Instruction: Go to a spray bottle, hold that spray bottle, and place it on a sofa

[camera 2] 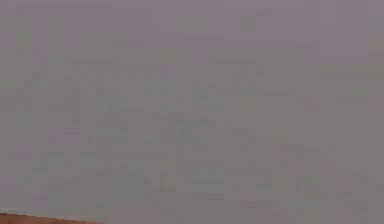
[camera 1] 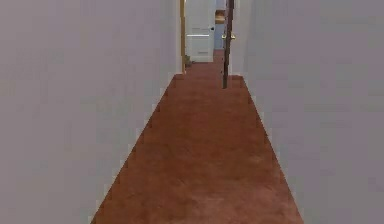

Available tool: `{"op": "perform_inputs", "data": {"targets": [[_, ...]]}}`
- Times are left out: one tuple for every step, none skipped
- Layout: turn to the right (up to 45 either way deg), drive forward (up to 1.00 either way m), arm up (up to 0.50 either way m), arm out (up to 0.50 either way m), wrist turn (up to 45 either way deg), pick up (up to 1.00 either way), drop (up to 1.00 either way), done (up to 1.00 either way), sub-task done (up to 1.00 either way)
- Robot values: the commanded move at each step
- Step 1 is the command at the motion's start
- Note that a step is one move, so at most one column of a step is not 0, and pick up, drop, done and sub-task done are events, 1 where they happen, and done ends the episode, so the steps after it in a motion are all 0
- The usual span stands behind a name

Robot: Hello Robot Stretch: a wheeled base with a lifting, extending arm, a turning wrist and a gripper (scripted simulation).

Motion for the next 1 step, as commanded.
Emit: {"op": "perform_inputs", "data": {"targets": [[0.0,1.0,0.0,0.0,0.0,0.0,0.0,0.0,0.0]]}}
